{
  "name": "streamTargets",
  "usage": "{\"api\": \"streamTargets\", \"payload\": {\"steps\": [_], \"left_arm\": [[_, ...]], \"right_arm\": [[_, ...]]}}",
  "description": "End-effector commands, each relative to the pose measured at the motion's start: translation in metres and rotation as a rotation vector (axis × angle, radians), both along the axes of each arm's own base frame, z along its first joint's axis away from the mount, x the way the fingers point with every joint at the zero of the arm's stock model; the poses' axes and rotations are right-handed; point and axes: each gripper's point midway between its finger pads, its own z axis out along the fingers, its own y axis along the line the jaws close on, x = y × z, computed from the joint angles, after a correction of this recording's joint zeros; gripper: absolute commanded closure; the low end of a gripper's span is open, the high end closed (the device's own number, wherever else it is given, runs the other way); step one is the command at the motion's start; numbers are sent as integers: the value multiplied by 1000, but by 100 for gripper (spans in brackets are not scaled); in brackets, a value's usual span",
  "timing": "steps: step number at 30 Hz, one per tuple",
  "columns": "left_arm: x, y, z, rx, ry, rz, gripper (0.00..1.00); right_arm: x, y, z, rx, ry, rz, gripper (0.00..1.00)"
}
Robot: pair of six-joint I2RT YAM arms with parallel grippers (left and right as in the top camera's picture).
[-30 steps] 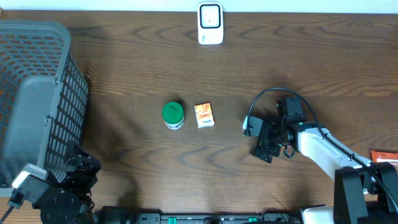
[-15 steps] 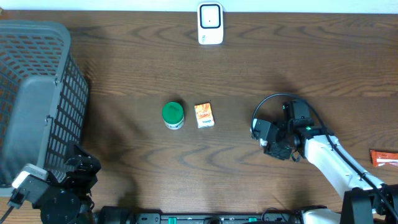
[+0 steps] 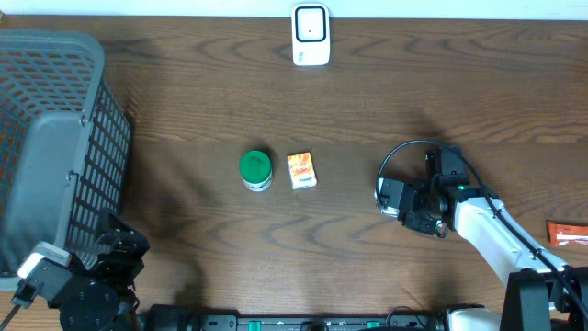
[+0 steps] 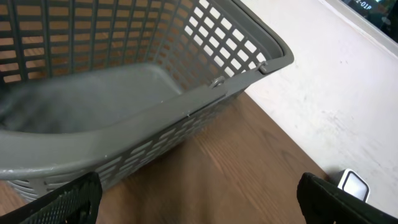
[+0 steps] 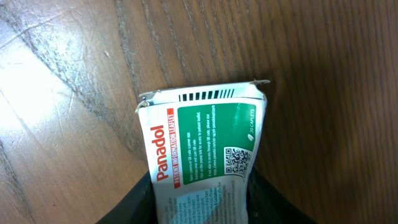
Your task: Scan the item barcode
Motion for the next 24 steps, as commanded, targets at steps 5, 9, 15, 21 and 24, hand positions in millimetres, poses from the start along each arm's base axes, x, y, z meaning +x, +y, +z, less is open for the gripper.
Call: {"api": "streamTargets", "payload": {"steps": [5,9,15,21,24], "left_arm": [[-1,1,0,1,-1,9,2],[-1,1,0,1,-1,9,2],[-1,1,0,1,-1,9,2],[-1,1,0,1,-1,9,2],[-1,1,0,1,-1,9,2]], "right_arm": [[4,11,-1,56,-24,50,64],[25,21,7,120,-104,25,62],[58,42,13,216,-221,24,56],[73,83,-6,279,-247,60,52],[79,102,-15,293,-280,110,52]]}}
